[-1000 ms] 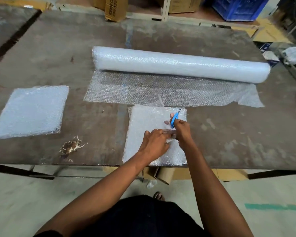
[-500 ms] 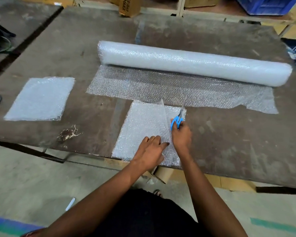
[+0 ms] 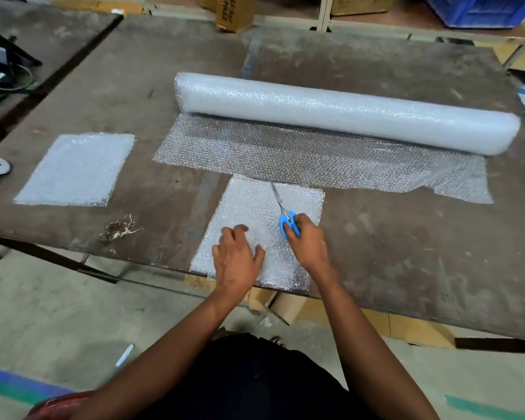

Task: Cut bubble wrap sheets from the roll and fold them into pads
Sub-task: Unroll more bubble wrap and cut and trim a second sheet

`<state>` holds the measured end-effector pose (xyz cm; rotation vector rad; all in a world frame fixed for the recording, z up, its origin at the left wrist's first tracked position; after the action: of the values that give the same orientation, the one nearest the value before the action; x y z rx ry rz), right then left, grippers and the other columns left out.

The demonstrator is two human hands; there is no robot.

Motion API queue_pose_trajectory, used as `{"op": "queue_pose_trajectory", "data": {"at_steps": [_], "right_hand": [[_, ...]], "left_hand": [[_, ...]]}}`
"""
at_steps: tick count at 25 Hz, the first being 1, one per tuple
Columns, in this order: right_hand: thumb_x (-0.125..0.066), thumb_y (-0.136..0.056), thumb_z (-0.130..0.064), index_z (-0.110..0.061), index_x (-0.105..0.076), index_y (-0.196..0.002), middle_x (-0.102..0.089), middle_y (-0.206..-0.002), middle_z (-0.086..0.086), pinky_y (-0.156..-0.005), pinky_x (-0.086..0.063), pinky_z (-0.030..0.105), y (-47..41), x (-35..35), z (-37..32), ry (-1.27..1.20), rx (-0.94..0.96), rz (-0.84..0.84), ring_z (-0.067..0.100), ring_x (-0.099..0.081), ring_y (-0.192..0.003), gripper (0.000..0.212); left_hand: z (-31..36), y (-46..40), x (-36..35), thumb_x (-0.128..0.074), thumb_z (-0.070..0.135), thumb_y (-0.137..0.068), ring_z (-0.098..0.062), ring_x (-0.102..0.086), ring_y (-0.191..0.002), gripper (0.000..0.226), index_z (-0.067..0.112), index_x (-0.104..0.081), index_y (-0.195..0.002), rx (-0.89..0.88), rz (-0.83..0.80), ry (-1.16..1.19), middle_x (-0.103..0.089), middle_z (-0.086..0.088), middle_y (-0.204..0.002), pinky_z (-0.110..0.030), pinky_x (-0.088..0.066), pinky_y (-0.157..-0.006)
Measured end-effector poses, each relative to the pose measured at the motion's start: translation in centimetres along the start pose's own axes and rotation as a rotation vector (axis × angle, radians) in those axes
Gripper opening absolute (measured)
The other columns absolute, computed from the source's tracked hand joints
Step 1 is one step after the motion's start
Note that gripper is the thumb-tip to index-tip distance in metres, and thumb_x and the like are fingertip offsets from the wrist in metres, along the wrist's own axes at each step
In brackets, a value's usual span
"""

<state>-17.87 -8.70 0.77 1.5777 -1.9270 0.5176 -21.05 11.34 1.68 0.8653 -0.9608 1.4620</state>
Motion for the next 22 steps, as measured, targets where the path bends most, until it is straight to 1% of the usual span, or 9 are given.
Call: {"op": "queue_pose_trajectory", "data": {"at_steps": [2,4,7,11,13,15,18,20,22], "right_hand": [[-0.065,-0.105,-0.038,-0.010,-0.063,-0.118,-0.065,-0.086,0.005,-0.066,-0.029,0.035,0.3,0.1,0.1,0.017,0.062,0.020,0.027,-0.060,-0.079,0.032],[-0.064,-0.104,-0.040,-0.012,-0.063,-0.122,-0.072,-0.091,0.012,-0.067,-0.042,0.039,0.6,0.1,-0.2,0.052,0.133,0.039,0.034,-0.067,-0.084,0.033],[-0.061,-0.105,-0.046,-0.015,-0.062,-0.125,-0.075,-0.097,0.016,-0.072,-0.052,0.045,1.1,-0.4,-0.8,0.150,0.171,0.042,0.040,-0.069,-0.088,0.037],[-0.059,-0.106,-0.045,-0.012,-0.061,-0.129,-0.075,-0.103,0.018,-0.076,-0.052,0.045,1.6,-1.1,-1.0,0.217,0.197,-0.019,0.041,-0.068,-0.095,0.040],[-0.062,-0.106,-0.040,-0.012,-0.062,-0.131,-0.074,-0.105,0.019,-0.077,-0.049,0.044,1.9,-1.2,-0.7,0.294,0.248,-0.052,0.041,-0.066,-0.099,0.038],[-0.064,-0.105,-0.037,-0.012,-0.063,-0.133,-0.072,-0.108,0.019,-0.077,-0.046,0.041,2.4,-1.2,-0.6,0.303,0.268,-0.063,0.039,-0.064,-0.103,0.037],[-0.066,-0.104,-0.043,-0.015,-0.068,-0.131,-0.074,-0.103,0.016,-0.077,-0.048,0.039,2.8,-0.6,-0.2,0.204,0.248,0.011,0.036,-0.065,-0.099,0.039],[-0.068,-0.102,-0.049,-0.019,-0.073,-0.130,-0.078,-0.102,0.011,-0.079,-0.052,0.038,2.7,-0.2,0.0,0.175,0.232,0.056,0.033,-0.067,-0.096,0.042],[-0.069,-0.101,-0.049,-0.019,-0.076,-0.129,-0.079,-0.104,0.008,-0.081,-0.054,0.037,2.7,0.3,0.3,0.171,0.235,0.089,0.031,-0.069,-0.093,0.042]], "left_hand": [[-2.8,-0.3,0.5,-0.070,0.053,-0.089,-0.033,-0.050,-0.114,0.059,0.017,-0.050,-0.131,0.262,-0.030,-0.047,-0.047,-0.011,-0.125,-0.049,-0.042,-0.092],[-4.6,-0.2,0.5,-0.070,0.062,-0.088,-0.039,-0.049,-0.121,0.070,0.014,-0.046,-0.134,0.420,-0.132,0.011,-0.043,-0.014,-0.132,-0.054,-0.043,-0.097],[-5.5,0.0,-0.4,-0.075,0.066,-0.085,-0.043,-0.055,-0.122,0.085,0.011,-0.039,-0.140,0.528,-0.265,0.173,-0.040,-0.018,-0.140,-0.053,-0.052,-0.097],[-6.5,0.1,-1.3,-0.084,0.064,-0.077,-0.042,-0.055,-0.129,0.100,0.005,-0.040,-0.144,0.565,-0.326,0.235,-0.050,-0.021,-0.145,-0.045,-0.051,-0.096],[-6.9,0.0,-1.1,-0.084,0.063,-0.077,-0.038,-0.059,-0.127,0.091,0.007,-0.051,-0.141,0.532,-0.339,0.189,-0.060,-0.016,-0.140,-0.039,-0.050,-0.091],[-7.3,-0.1,-0.7,-0.085,0.061,-0.078,-0.033,-0.064,-0.121,0.073,0.017,-0.063,-0.132,0.538,-0.350,0.199,-0.068,-0.008,-0.130,-0.033,-0.045,-0.084],[-7.4,-0.4,-0.2,-0.085,0.057,-0.080,-0.026,-0.069,-0.108,0.037,0.032,-0.067,-0.101,0.532,-0.311,0.259,-0.075,0.003,-0.109,-0.031,-0.048,-0.081],[-7.0,-0.7,-0.3,-0.081,0.052,-0.087,-0.024,-0.069,-0.099,0.026,0.030,-0.067,-0.090,0.485,-0.297,0.288,-0.073,0.004,-0.098,-0.030,-0.048,-0.077],[-6.7,-1.1,-0.3,-0.076,0.044,-0.093,-0.025,-0.069,-0.091,0.024,0.022,-0.068,-0.090,0.455,-0.283,0.363,-0.072,0.001,-0.094,-0.030,-0.045,-0.072]]}}
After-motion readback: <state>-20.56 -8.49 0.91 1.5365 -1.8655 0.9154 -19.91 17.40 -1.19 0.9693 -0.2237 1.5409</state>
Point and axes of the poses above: each hand's wrist, its own y-axis away from the middle knuckle, its own x-axis out of the back of the hand, z = x × y, the point moved 7 cm from there along -y, towards the middle knuckle
